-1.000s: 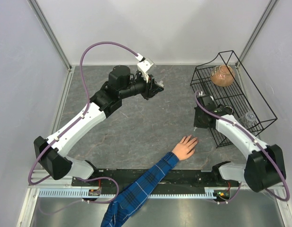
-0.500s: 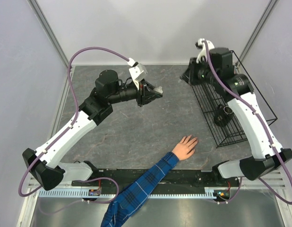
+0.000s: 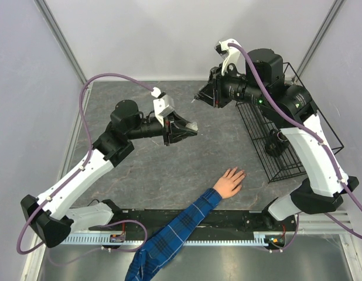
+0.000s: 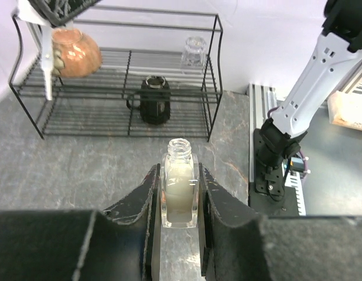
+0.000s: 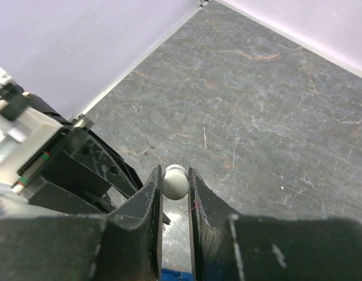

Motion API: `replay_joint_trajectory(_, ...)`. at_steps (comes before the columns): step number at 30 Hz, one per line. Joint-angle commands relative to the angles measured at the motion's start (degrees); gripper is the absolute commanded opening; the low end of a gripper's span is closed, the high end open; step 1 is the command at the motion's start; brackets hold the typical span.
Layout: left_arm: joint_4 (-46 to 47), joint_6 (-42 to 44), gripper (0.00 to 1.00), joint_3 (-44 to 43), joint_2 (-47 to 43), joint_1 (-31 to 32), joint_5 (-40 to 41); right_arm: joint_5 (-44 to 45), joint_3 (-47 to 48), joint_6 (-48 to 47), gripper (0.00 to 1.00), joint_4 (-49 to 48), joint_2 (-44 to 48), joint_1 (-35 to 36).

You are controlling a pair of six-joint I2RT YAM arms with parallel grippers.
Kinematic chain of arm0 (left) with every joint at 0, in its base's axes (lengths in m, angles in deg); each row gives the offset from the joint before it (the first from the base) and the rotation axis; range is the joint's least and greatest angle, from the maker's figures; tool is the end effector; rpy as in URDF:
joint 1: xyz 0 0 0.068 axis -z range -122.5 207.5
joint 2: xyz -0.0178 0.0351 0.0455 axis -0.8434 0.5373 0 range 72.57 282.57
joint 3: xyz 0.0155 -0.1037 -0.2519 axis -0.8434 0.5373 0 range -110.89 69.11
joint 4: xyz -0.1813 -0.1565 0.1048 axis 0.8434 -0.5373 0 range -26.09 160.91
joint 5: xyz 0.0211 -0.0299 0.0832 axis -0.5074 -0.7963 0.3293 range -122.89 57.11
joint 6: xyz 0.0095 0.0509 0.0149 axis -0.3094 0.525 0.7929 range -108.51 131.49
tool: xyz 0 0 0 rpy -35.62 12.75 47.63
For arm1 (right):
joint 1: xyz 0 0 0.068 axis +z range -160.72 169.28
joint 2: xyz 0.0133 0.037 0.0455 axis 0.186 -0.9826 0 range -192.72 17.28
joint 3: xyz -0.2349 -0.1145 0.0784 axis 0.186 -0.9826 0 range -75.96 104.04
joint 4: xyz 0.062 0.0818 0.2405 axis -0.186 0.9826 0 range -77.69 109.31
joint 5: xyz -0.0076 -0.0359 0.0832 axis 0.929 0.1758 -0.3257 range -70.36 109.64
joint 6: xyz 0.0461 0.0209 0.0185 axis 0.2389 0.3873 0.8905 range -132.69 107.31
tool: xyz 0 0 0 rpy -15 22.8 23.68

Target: Paint the nails

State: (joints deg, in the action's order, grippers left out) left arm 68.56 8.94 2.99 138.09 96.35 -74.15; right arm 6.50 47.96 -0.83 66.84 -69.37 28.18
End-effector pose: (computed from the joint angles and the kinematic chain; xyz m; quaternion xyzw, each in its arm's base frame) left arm 0.1844 -0.1786 0.4134 0.4424 0.5619 -0.4669 0.5202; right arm 0.2027 0.1740 0.5409 -0.2530 0.7618 0.3357 0.4928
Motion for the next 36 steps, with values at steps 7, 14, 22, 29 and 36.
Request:
replay_joint_trajectory(7,7.1,1.1,0.02,2.8,-5.0,-0.5,1.4,-8.2,-2.9,0.2,0.0,0.9,3.7,0.3)
replay_joint_trajectory(14,5.3,2.0,0.02,2.5,-5.4,-1.0,6.1,-9.8,-8.4,2.1,0.0,-2.7,7.6,0.3)
replay_joint_trajectory(22,2.7,2.5,0.02,0.9,-4.4,-1.5,7.5,-10.2,-10.5,3.6,0.0,-5.5,8.8,0.3)
replay_joint_trajectory(29,2.7,2.5,0.02,0.9,-4.7,-1.5,6.6,-10.7,-10.5,4.5,0.0,-6.4,7.7,0.3)
replay_joint_trajectory(36,2.7,4.1,0.02,0.7,-4.6,-1.6,5.6,-10.8,-10.8,4.6,0.0,-6.1,7.0,0.2)
